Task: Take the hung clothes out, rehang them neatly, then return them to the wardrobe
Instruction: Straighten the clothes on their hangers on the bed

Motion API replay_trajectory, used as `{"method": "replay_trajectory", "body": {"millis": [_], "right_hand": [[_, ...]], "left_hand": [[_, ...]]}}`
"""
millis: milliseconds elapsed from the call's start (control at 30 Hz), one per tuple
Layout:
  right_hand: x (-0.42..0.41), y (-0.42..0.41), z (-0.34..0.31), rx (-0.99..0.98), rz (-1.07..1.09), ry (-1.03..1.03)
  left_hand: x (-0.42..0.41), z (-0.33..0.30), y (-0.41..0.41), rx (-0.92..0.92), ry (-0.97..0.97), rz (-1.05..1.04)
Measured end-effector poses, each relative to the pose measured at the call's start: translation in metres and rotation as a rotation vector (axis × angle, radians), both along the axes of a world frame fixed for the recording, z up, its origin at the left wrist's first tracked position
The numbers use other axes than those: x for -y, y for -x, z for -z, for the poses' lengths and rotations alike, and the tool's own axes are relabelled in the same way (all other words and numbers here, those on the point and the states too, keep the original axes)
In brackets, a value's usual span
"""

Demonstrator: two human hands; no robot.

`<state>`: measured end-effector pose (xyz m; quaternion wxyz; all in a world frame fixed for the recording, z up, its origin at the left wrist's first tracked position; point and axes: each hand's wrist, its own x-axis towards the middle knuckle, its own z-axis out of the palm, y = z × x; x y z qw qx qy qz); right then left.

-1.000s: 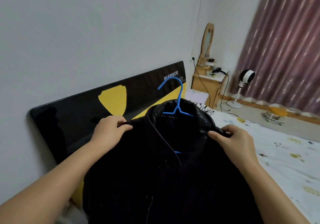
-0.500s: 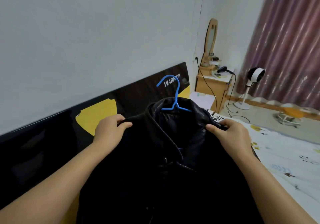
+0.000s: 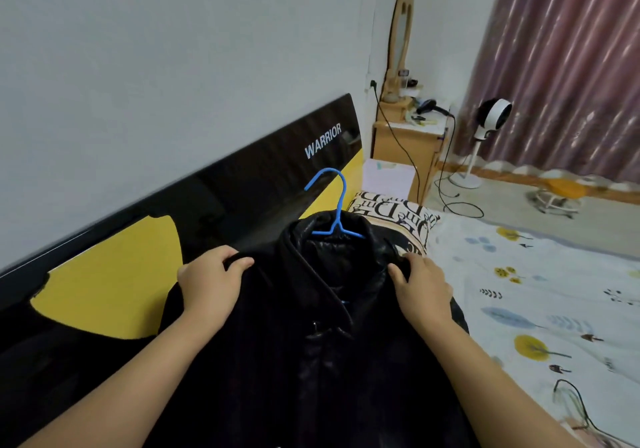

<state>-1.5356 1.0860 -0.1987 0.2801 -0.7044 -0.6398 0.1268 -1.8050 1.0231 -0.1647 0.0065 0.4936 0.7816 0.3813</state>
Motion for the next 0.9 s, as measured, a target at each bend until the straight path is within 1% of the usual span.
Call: {"method": "replay_trajectory", "body": {"millis": [100,267,400,467,600,667,733,800,833,900], "right_hand": [[-0.01,0.022,0.038,-0.043,0.015,0.064],[-0.014,0.069,0.111,-0.242,0.066,0.325],[-0.019,0.103,0.169,-0.421,0.005,0.474],[-0.026,0.111,0.194,-0.458,-0.058,0.522],[-0.041,0.113,0.234,-0.439,-0.165,0.604],[-0.047,0.115,0.247,-0.422,-0.193,0.624],[-0.05,0.115,0.257,-0.371,-0.213,0.644],[-0.049,0.115,0.265,-0.288,-0.229,0.643],[-0.048,0.114,0.267,-0.25,-0.238,0.638],[-0.046,0.111,0.27,-0.176,-0.268,0.638]], "left_hand": [[-0.029,0.025,0.003,-0.039,0.023,-0.025],[-0.073,0.068,0.006,-0.2,0.085,-0.006],[-0.101,0.103,0.011,-0.295,0.152,0.043],[-0.109,0.122,0.016,-0.342,0.217,0.09],[-0.111,0.155,0.027,-0.461,0.345,0.178],[-0.108,0.171,0.03,-0.589,0.385,0.227],[-0.102,0.19,0.028,-0.726,0.371,0.328],[-0.094,0.209,0.023,-0.813,0.408,0.451],[-0.091,0.217,0.021,-0.827,0.482,0.482],[-0.086,0.233,0.023,-0.87,0.654,0.48]]}}
